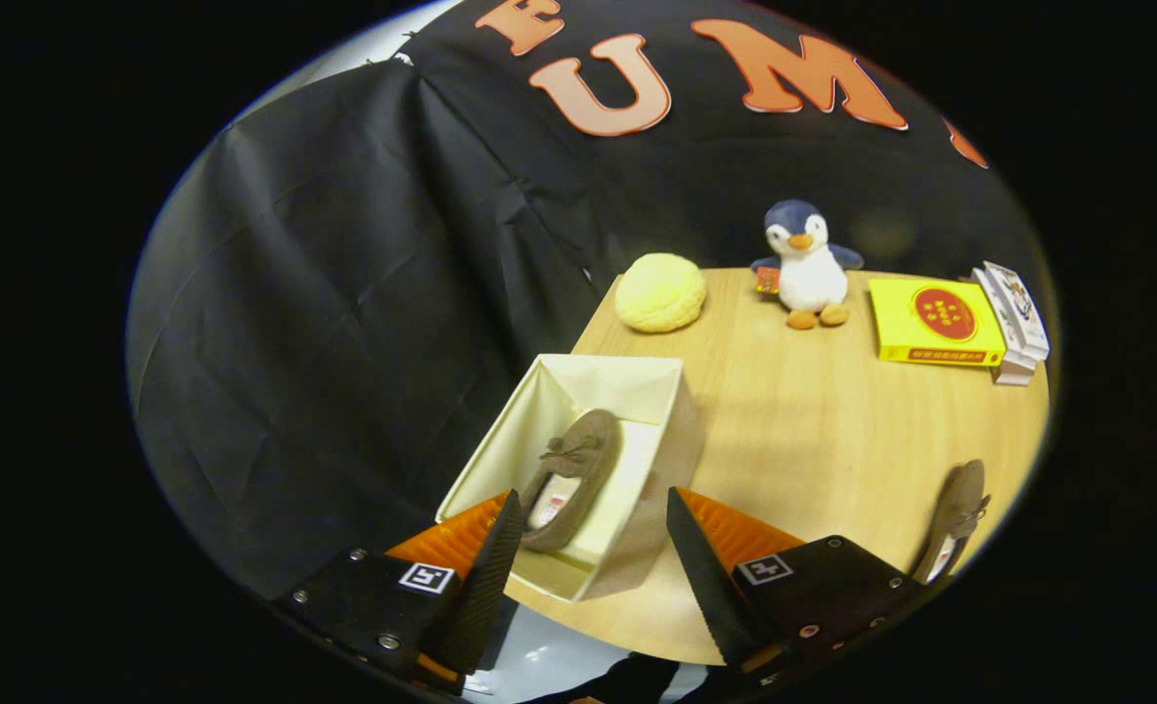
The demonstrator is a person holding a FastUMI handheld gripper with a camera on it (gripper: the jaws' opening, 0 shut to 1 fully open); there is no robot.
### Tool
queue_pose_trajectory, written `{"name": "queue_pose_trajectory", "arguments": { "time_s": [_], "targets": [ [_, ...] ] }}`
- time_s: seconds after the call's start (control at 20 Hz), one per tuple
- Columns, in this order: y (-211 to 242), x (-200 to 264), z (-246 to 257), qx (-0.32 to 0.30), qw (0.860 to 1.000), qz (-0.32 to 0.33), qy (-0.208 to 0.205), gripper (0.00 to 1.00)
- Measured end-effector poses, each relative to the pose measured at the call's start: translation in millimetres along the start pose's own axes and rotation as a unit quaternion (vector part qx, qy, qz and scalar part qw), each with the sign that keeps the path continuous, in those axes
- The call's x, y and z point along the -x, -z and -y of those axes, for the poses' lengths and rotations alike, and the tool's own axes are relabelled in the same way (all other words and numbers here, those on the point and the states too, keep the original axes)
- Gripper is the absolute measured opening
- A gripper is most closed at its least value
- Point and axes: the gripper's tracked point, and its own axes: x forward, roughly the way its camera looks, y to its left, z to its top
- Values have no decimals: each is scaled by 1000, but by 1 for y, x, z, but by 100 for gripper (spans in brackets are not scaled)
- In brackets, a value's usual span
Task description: Open the storage box then place both shoes into the box .Put the left shoe in first, then the right shoe, with the right side of both shoes facing outward in a uniform manner.
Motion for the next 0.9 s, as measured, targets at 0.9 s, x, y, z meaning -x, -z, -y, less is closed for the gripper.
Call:
{"name": "queue_pose_trajectory", "arguments": {
  "time_s": [0.9],
  "targets": [
    [133, 99, 325, -50, 967, 7, 248, 96]
  ]
}}
